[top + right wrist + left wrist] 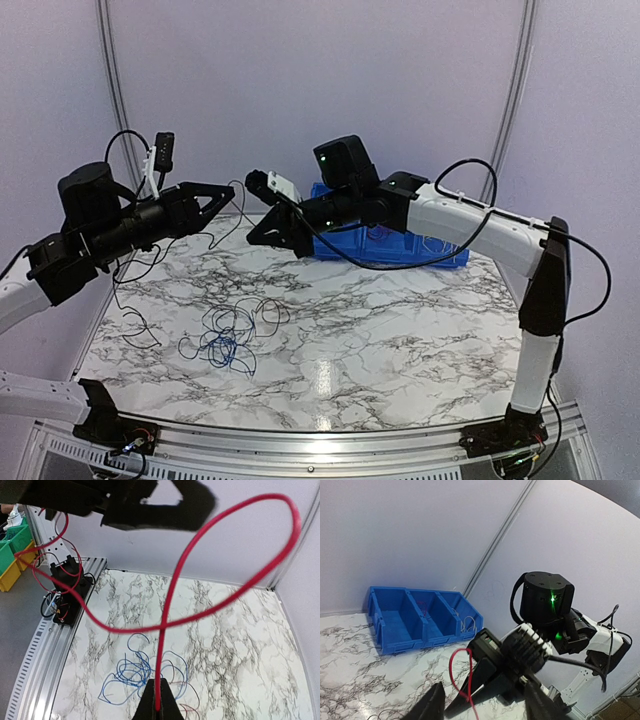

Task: Untangle the cables

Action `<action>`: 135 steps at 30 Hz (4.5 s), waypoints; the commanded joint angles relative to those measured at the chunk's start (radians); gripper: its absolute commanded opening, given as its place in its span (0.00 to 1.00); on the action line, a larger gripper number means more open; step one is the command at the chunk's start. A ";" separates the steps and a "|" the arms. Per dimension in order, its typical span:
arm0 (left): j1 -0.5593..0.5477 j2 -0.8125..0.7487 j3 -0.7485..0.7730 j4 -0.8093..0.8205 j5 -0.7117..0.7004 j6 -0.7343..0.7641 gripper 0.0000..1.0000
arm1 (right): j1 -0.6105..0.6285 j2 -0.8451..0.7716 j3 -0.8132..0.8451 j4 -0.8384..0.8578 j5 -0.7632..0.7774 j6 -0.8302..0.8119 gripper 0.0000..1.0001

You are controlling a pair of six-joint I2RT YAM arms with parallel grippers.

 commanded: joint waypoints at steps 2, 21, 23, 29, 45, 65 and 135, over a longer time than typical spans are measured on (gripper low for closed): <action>-0.003 -0.076 -0.023 -0.164 -0.103 0.105 0.69 | -0.094 -0.123 -0.023 -0.067 0.065 -0.047 0.00; -0.003 -0.074 -0.209 -0.129 0.087 0.085 0.62 | -0.242 -0.255 -0.013 -0.035 0.517 -0.028 0.00; -0.003 -0.108 -0.230 -0.127 -0.014 0.085 0.65 | -0.288 -0.271 0.004 -0.019 0.545 -0.002 0.00; 0.000 -0.285 -0.311 -0.169 -0.622 -0.011 0.70 | -0.464 -0.334 0.000 0.011 0.527 0.061 0.00; 0.003 -0.565 -0.441 -0.243 -1.010 -0.032 0.70 | -0.663 -0.389 -0.139 0.101 0.453 0.133 0.00; 0.003 -0.295 -0.405 -0.027 -0.612 0.079 0.66 | -0.669 -0.372 -0.055 0.080 0.380 0.122 0.00; 0.004 -0.258 -0.554 0.072 -0.496 -0.071 0.63 | -0.614 0.027 -0.252 -0.087 0.285 -0.201 0.56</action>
